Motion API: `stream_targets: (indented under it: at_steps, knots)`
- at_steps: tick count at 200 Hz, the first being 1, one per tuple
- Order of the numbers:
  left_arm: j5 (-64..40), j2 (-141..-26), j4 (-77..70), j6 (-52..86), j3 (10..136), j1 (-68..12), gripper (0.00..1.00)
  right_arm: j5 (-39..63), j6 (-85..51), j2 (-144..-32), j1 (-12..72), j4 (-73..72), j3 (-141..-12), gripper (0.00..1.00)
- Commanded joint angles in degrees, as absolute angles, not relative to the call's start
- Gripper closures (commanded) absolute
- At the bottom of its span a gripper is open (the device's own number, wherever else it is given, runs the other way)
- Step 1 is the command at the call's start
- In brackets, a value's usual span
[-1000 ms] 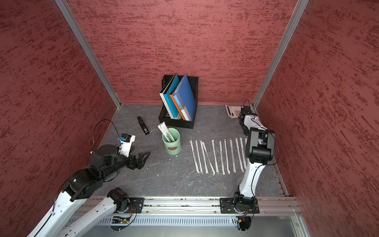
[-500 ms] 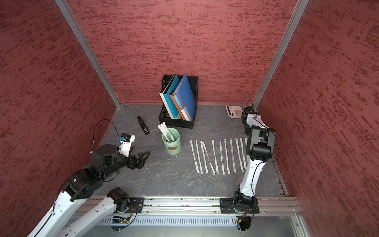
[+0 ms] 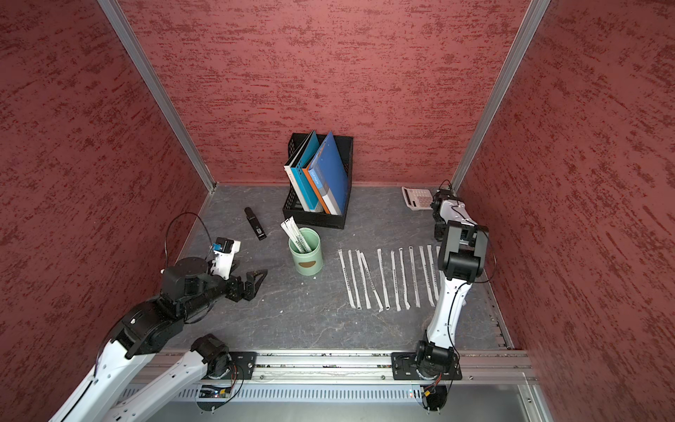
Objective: Take the straws out of the storage container
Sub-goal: Place the straw at the center of the board.
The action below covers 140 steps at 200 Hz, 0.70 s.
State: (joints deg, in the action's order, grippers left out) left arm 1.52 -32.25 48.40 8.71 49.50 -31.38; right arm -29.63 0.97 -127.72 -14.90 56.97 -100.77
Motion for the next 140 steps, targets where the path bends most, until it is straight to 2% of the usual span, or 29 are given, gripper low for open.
stream_targets:
  at_steps: [1, 140]
  knots:
    - [1.23, -32.06, 47.07, 8.28, 48.95, -30.87, 0.01, -28.65, -0.2, -129.12, -16.06, 58.6, -101.85, 0.97]
    - [0.53, -32.61, 46.93, 8.25, 48.96, -30.1, 0.01, -28.65, 4.67, -128.95, -17.14, 56.27, -101.71, 0.95]
